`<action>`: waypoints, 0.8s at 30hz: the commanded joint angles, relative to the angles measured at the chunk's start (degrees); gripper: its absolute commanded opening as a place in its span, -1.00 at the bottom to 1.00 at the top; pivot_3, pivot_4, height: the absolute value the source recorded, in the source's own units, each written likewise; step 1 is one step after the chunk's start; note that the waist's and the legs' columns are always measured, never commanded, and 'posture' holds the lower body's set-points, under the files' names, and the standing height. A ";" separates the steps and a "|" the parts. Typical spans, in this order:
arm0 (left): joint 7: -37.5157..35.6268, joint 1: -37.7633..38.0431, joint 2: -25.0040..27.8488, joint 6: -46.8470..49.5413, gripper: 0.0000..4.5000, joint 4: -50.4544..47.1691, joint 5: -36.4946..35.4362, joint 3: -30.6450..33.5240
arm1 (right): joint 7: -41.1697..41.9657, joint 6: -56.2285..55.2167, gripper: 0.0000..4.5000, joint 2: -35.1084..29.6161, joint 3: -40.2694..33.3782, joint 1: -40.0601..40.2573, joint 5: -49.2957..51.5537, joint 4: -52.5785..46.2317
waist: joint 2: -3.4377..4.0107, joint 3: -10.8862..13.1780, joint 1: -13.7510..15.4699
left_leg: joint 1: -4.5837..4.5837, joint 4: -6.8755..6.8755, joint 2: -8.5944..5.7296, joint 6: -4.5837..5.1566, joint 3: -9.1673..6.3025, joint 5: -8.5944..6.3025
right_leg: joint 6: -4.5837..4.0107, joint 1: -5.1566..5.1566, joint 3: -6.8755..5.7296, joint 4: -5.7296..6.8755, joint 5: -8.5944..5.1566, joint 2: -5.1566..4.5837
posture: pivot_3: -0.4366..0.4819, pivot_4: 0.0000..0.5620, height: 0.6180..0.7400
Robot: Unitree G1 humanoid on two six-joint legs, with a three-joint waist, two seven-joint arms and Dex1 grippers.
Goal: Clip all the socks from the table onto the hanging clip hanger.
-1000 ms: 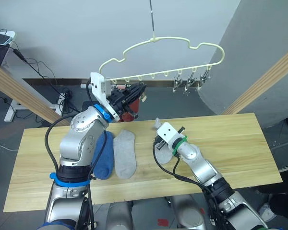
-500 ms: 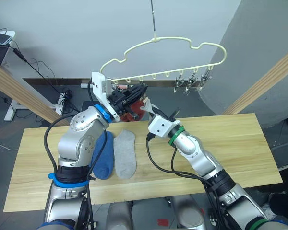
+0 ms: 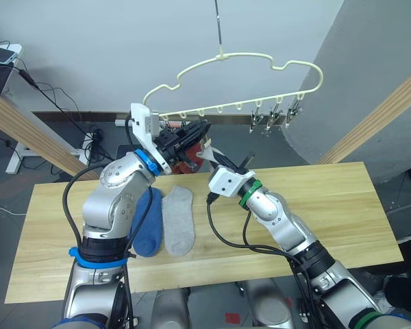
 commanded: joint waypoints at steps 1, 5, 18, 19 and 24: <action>-0.71 0.51 0.23 -0.54 -0.96 -2.00 -0.60 0.10 | -1.44 -1.47 -1.00 0.90 -1.03 -0.82 -0.45 -0.99 | 0.00 0.00 0.00 | 0.00 0.00 0.00 0.00 0.00 0.00 | 0.00 0.00 0.00 0.00 0.00 0.00 | -0.68 0.25 0.87; -0.83 0.71 0.37 -0.52 -0.96 -2.08 -0.54 0.04 | -1.94 -1.97 -1.00 1.12 -1.01 -1.45 -0.57 -0.49 | 0.00 0.00 -0.01 | 0.00 0.00 0.00 0.00 0.00 0.00 | 0.00 0.00 0.00 0.01 0.00 0.00 | -0.68 0.25 0.87; -0.17 0.93 0.47 -0.02 -0.06 -1.32 -0.60 0.45 | -2.48 -4.04 -1.00 1.91 -1.09 -2.85 -0.33 0.53 | 0.00 0.00 -0.03 | 0.00 0.00 0.00 0.00 0.00 0.00 | -0.01 0.00 -0.01 0.01 0.00 0.00 | -0.68 0.24 0.87; -0.25 1.07 0.52 -0.12 0.08 -1.31 -0.53 0.45 | -2.48 -4.15 -1.00 1.94 -1.12 -2.87 -0.33 0.55 | 0.00 0.00 -0.02 | 0.00 0.00 0.00 0.00 -0.01 0.00 | -0.01 0.00 -0.01 0.01 0.00 0.00 | -0.68 0.24 0.87; -1.34 2.36 1.43 0.07 0.64 -1.97 -0.69 0.51 | -0.99 -4.21 -1.00 2.40 -1.02 -3.04 1.04 0.91 | 0.00 0.00 -0.04 | 0.00 0.00 0.00 0.00 -0.01 0.00 | -0.01 0.00 -0.01 0.01 0.01 -0.01 | -0.68 0.22 0.87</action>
